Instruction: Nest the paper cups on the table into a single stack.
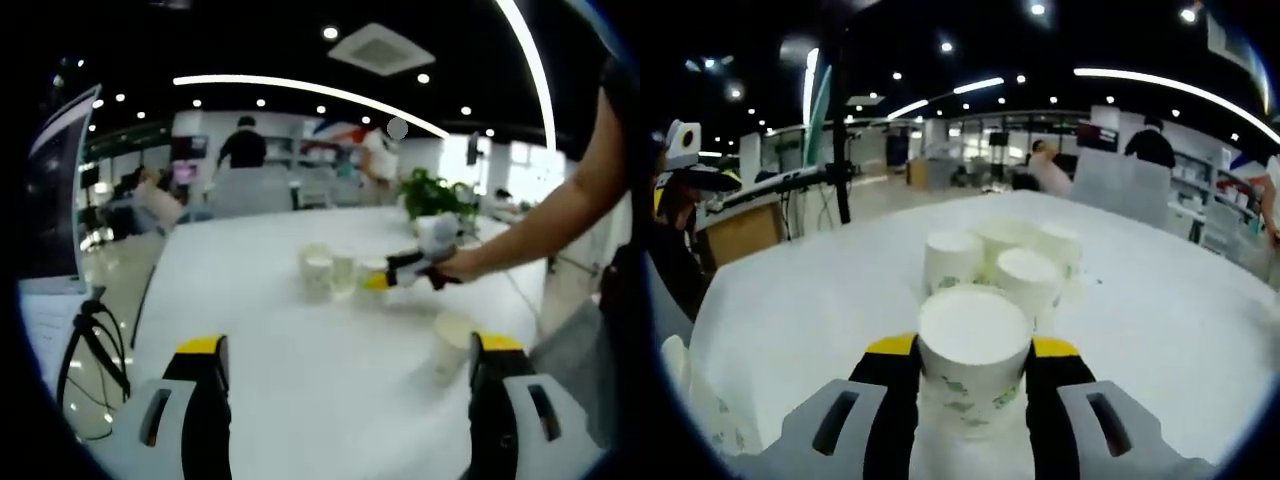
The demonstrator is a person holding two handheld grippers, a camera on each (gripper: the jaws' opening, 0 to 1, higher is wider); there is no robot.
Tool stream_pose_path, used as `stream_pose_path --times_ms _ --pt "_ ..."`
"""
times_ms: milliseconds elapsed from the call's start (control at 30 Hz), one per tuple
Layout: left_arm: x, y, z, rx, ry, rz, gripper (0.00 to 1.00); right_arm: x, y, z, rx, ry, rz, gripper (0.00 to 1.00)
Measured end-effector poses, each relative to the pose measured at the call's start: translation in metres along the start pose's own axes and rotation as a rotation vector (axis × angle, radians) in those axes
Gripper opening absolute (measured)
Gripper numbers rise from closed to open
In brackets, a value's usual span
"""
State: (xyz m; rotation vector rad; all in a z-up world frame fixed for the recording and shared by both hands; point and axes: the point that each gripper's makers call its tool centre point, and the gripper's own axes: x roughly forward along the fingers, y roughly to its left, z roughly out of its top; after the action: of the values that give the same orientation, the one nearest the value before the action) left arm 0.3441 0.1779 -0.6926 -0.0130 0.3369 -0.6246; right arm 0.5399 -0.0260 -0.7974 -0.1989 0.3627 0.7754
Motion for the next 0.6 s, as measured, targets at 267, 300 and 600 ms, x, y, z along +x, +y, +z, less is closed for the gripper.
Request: stream_pose_path --times_ms 267,300,600 --pt "0.001 -0.002 0.002 0.01 0.001 -0.007 0.99 -0.005 -0.001 0.009 -0.001 0.012 0.009 0.38" --pt "0.001 -0.003 0.002 0.013 0.004 -0.012 0.99 -0.006 0.0 0.01 0.002 0.014 0.012 0.38" --pt "0.006 -0.003 -0.002 0.022 0.043 0.004 0.99 -0.015 -0.002 0.03 -0.01 0.016 0.024 0.37"
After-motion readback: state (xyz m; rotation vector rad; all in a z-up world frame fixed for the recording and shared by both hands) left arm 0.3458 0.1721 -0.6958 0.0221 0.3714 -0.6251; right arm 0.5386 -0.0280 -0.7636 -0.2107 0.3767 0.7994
